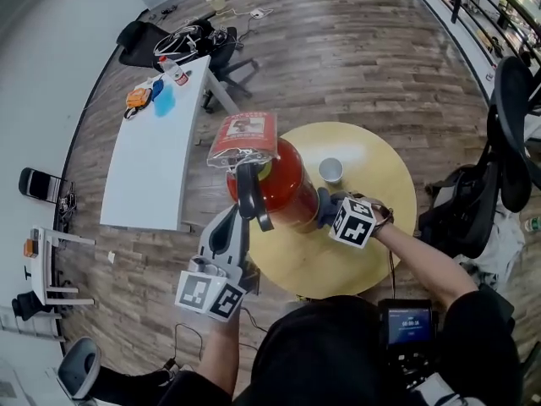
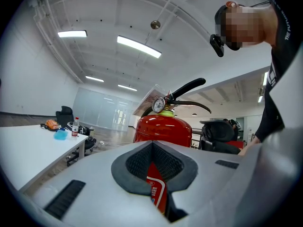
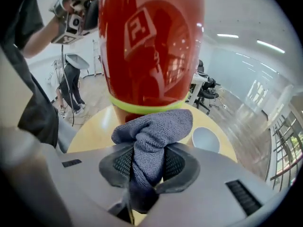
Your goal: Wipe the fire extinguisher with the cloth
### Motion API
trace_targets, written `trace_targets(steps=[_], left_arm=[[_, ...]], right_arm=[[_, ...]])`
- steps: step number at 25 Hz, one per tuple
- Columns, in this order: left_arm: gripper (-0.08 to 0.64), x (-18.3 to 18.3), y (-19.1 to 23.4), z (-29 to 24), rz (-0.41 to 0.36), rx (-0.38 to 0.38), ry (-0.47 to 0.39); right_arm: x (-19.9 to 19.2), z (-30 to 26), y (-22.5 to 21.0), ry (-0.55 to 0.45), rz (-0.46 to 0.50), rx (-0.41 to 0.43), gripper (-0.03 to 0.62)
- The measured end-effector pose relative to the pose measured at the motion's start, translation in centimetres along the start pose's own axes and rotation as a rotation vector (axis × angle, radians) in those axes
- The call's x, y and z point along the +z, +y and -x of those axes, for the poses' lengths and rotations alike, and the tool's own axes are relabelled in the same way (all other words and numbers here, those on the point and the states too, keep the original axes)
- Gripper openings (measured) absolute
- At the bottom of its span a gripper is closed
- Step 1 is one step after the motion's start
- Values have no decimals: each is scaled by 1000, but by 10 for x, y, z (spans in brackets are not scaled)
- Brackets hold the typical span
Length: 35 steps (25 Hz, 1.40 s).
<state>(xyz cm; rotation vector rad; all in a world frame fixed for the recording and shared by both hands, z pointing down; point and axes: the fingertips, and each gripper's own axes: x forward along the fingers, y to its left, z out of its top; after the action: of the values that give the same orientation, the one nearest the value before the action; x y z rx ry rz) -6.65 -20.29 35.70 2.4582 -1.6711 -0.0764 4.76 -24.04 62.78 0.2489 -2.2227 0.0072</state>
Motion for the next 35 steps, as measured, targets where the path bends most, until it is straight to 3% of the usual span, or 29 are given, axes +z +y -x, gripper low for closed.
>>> trace_targets(steps=[5,8,14,19,25,29,32,35], left_arm=[[22,-3,0,-1,19,-70,-14],[22,-3,3,0,13,-111,-2],[23,-4,5,3,8,-205,31],[23,-3,8,22,24,-285,37],[23,-12,30,65,41,-324,45],[23,-12,60,100,45,-314,49],[23,-21,86,123,66,-297,65],[23,-30,103,140,87,-291,70]], right_arm=[[56,75,-5,-182,-15,-89,106],[101,124,-1,-288,-84,-113,106],[170,196,8,-333,-215,-248,106],[167,174,28,-302,-475,-216,107],[112,32,80,-181,-861,-120,107],[121,2,80,-332,-1214,-63,107],[160,35,73,-499,-1329,-30,107],[211,85,65,-737,-1407,53,107]])
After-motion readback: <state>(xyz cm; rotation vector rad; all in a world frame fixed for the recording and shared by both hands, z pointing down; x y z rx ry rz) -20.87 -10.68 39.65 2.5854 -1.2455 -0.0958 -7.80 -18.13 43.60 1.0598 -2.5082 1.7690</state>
